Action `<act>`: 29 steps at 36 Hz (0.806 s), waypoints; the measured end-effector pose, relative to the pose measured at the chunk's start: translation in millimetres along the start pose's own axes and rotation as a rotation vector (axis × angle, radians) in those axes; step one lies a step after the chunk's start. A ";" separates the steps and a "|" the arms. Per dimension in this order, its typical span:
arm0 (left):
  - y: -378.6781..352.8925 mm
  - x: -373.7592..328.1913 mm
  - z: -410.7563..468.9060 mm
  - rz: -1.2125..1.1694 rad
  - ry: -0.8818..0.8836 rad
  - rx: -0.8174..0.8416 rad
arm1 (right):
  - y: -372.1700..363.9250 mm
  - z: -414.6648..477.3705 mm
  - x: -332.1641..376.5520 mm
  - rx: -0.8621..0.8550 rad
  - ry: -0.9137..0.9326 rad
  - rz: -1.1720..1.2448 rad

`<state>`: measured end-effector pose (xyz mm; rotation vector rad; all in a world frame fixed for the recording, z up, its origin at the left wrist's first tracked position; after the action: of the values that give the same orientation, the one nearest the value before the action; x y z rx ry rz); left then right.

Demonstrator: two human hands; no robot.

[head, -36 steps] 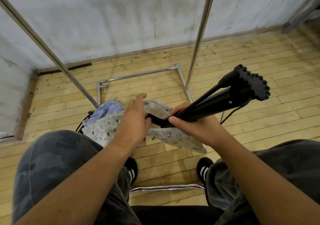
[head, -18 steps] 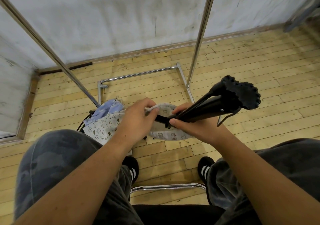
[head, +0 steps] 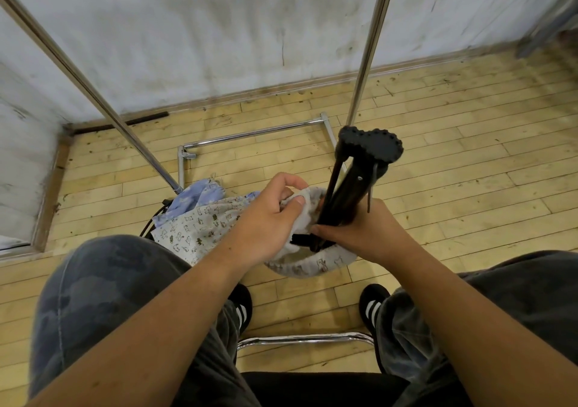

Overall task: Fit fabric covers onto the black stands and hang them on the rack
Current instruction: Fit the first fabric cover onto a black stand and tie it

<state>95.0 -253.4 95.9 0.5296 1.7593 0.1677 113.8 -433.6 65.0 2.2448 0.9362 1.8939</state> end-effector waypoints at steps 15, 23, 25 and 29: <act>-12.3 -7.3 -3.0 0.184 -0.136 0.127 | -18.8 1.0 18.1 0.165 0.154 -0.316; -4.5 -6.8 -1.6 0.213 -0.145 0.035 | -10.2 0.9 18.9 0.069 0.119 -0.331; -0.8 -4.4 -1.6 0.194 -0.131 0.014 | -2.6 1.2 14.9 0.015 0.053 -0.408; 1.2 -1.4 -2.6 0.171 -0.122 0.006 | 12.1 -2.9 6.6 -0.105 -0.066 -0.478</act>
<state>93.1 -252.5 98.2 0.6811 1.5961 0.2443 116.5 -441.2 76.5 1.8029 1.1986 1.6041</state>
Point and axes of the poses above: each hand's wrist, its own z-axis towards the middle knuckle, its own y-axis out of the back of the hand, x = y × z, the point moved 5 cm from there along z, towards the middle knuckle, and after that the axes turned 3 degrees about x, right-handed, at the moved point
